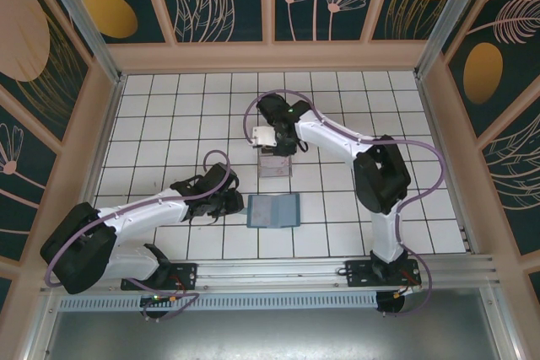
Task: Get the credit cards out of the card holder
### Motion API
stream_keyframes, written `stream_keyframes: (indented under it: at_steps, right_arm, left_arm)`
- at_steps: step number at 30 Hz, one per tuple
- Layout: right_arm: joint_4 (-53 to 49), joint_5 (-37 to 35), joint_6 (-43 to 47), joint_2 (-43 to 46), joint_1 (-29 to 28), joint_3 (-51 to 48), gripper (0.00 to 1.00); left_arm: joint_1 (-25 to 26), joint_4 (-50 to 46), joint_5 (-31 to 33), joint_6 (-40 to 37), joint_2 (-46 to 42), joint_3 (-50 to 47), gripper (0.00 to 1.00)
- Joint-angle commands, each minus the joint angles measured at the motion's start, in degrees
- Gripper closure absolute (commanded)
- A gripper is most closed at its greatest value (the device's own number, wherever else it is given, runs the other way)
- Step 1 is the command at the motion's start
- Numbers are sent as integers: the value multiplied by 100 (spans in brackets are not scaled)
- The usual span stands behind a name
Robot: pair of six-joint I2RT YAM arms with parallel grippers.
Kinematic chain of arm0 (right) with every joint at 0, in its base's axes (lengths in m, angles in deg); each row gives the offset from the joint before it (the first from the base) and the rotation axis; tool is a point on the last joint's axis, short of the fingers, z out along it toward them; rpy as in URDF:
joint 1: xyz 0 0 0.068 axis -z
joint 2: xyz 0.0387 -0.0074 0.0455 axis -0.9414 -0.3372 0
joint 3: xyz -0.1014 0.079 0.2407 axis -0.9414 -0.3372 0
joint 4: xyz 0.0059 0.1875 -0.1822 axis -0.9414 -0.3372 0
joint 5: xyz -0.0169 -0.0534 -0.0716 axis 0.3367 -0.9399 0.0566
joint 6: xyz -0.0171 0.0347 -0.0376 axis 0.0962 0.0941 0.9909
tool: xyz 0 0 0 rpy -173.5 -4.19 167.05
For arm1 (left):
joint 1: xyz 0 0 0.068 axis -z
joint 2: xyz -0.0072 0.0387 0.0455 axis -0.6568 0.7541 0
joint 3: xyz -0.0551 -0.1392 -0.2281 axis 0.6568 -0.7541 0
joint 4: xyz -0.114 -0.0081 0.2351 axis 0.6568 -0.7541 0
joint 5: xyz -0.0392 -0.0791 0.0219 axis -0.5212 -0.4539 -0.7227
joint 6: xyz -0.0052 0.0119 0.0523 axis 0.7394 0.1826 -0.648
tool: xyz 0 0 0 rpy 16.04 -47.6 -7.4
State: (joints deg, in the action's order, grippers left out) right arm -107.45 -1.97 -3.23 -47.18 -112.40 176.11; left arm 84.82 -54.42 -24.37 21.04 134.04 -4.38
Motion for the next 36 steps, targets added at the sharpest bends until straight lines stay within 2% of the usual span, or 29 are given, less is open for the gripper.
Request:
stream_keyframes:
  at_steps: [1,5,8,12,14,17,26,30,36]
  right_arm:
    - [399,162,-907,548,-78,27,71]
    - [838,655,-2676,913,-160,-290,73]
    - [1250,555,-4237,1254,-299,-794,79]
    - [1189,785,-6313,1465,-504,-1132,80]
    - [1064,954,-7109,1498,-660,-1291,81]
    - [898,840,-7830,1504,-996,-1501,81]
    - [765,1018,-8793,1092,-1690,-1945,68]
    - [739,923,-8959,735,-1887,-1890,62]
    - [630,838,-8979,322,-2005,-1806,47]
  left_arm:
    - [-44,-37,-6,-103,-33,144,77]
    - [-98,-86,11,-153,-37,170,77]
    - [-242,64,-187,-178,-45,93,77]
    - [-446,140,-379,-325,-2,95,78]
    - [-513,109,-423,-405,1,131,78]
    - [-627,73,-456,-478,-6,112,78]
    - [-968,59,-535,-602,-264,-114,78]
    - [-1021,21,-513,-648,-326,-177,78]
    - [-1046,-36,-479,-674,-396,-212,78]
